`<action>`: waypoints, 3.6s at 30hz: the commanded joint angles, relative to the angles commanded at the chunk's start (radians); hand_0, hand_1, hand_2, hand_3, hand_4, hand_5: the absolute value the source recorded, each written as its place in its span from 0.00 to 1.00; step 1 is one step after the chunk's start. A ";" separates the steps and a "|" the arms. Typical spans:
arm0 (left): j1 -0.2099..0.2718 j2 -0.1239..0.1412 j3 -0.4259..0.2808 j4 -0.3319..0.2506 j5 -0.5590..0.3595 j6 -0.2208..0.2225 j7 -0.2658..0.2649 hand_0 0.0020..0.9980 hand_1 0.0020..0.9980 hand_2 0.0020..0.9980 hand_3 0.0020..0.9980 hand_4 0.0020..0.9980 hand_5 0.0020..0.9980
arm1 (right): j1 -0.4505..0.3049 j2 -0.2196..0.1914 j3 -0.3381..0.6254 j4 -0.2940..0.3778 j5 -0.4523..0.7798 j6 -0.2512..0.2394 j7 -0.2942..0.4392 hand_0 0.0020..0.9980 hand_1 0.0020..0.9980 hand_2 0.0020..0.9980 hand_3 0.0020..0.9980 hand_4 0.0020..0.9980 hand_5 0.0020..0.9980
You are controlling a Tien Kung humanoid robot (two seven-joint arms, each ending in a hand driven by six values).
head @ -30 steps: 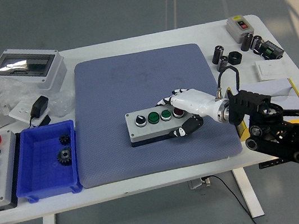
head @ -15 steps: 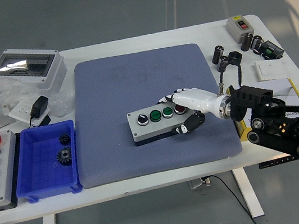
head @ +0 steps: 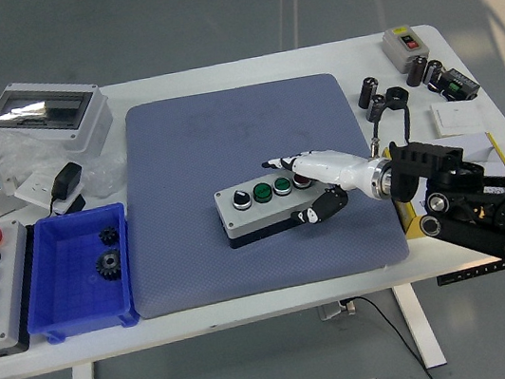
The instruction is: Pick up the button,place it on the desk,press the button,press the button
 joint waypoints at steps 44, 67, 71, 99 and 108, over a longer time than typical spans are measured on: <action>0.006 -0.002 0.010 0.000 -0.016 0.003 -0.005 0.62 0.51 0.53 0.58 0.59 0.21 | -0.049 -0.117 0.081 0.108 0.249 0.085 0.018 0.93 0.96 1.00 1.00 0.62 0.06; 0.004 -0.001 0.016 0.000 -0.027 0.006 -0.008 0.62 0.51 0.53 0.58 0.59 0.21 | -0.108 -0.166 0.173 0.165 0.160 -0.036 0.032 0.62 0.86 0.97 1.00 0.58 0.06; 0.008 -0.001 0.017 0.000 -0.028 0.006 -0.007 0.62 0.51 0.53 0.58 0.59 0.21 | -0.159 -0.226 0.263 0.240 0.060 -0.032 -0.040 0.53 0.83 0.97 1.00 0.57 0.06; 0.006 0.006 0.012 0.000 -0.026 0.004 0.000 0.62 0.51 0.53 0.58 0.59 0.22 | 0.156 -0.202 0.231 0.330 0.527 0.465 -0.448 0.00 0.13 0.26 0.86 0.37 0.00; 0.002 0.005 0.012 0.000 -0.024 0.003 0.000 0.62 0.51 0.53 0.58 0.59 0.22 | 0.167 -0.137 0.152 0.255 0.501 0.455 -0.464 0.00 0.11 0.23 0.85 0.31 0.00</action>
